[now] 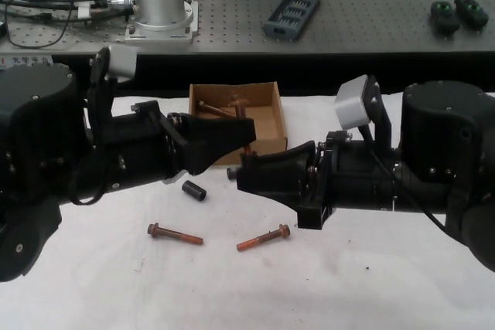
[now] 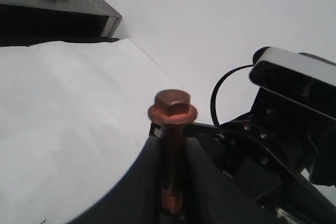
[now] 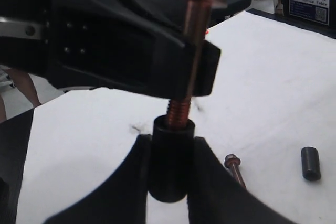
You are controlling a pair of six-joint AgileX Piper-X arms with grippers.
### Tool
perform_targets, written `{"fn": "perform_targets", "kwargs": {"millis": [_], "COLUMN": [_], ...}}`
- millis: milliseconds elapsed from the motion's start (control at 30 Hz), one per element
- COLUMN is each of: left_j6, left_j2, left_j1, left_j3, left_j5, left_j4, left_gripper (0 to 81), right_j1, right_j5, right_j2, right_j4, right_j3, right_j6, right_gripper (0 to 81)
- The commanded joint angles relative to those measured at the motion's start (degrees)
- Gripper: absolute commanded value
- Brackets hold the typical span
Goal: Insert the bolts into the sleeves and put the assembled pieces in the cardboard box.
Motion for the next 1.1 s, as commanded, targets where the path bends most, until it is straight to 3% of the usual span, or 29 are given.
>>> {"fn": "perform_targets", "kwargs": {"millis": [0,367,500,667,700,933,1067], "left_j6": [1.1,9.3,9.3,9.0,8.9,4.7,8.5], "left_j2": [0.2,0.2,0.2,0.2,0.2,-3.5,-9.8], "left_j1": [-0.1,-0.1,0.0,1.3,1.7,7.3,11.2], "left_j3": [-0.1,-0.1,-0.1,-0.1,-0.1,-0.1,0.0], "left_j5": [2.6,5.9,6.0,3.1,2.6,2.7,3.2], "left_j4": [3.4,6.7,6.7,6.7,6.7,6.7,8.4], "left_gripper": [0.6,1.4,15.1,48.9,51.9,47.3,44.0], "right_j1": [-0.8,-1.2,-1.2,-1.2,-1.2,-1.9,-4.2], "right_j5": [3.0,3.4,3.4,0.6,0.1,1.5,4.0], "right_j2": [-0.6,-0.6,-0.6,-0.6,-0.6,-0.6,1.2], "right_j4": [-4.1,-6.0,-6.0,-6.0,-6.0,-3.2,5.0], "right_j3": [-0.8,-0.8,-0.8,-0.8,-0.8,-1.3,-5.6], "right_j6": [1.8,3.5,3.7,3.7,3.7,3.3,-1.0], "right_gripper": [5.0,5.0,5.0,5.0,5.0,5.0,5.0]}}
